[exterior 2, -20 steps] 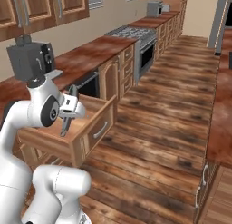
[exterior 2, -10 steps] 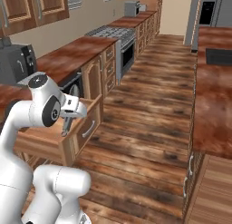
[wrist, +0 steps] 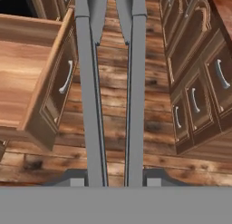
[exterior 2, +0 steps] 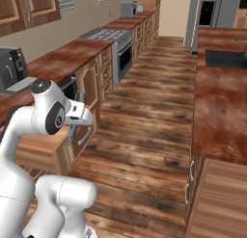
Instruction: Take the tongs from the drawer on the right and place them on the dining counter next to the tray containing the hot dog.
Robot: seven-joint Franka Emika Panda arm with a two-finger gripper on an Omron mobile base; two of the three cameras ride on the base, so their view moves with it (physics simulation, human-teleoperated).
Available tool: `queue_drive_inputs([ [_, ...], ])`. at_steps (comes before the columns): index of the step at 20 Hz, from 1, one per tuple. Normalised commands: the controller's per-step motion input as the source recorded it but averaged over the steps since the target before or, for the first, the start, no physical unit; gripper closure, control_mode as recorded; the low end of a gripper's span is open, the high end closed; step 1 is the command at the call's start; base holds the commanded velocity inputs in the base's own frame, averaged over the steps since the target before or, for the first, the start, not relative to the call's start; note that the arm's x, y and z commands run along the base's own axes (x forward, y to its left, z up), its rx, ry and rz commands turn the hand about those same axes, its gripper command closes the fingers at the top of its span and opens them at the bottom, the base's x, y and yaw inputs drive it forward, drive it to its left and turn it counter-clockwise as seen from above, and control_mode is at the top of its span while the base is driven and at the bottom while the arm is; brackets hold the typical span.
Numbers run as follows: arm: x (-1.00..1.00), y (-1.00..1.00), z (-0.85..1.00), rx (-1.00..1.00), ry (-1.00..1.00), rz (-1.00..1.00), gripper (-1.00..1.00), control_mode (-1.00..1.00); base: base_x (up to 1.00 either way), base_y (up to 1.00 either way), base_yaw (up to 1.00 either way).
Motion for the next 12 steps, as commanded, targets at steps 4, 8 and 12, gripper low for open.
queue_drive_inputs([
  [4,0.00,0.00,0.00,0.00,0.00,0.00,1.00,1.00,0.00,-0.56,-0.01],
  [8,0.00,0.00,0.00,0.00,0.00,0.00,1.00,1.00,-0.03,-0.58,0.00],
  [12,0.00,0.00,0.00,0.00,0.00,0.00,1.00,1.00,-0.18,-0.56,0.00],
])
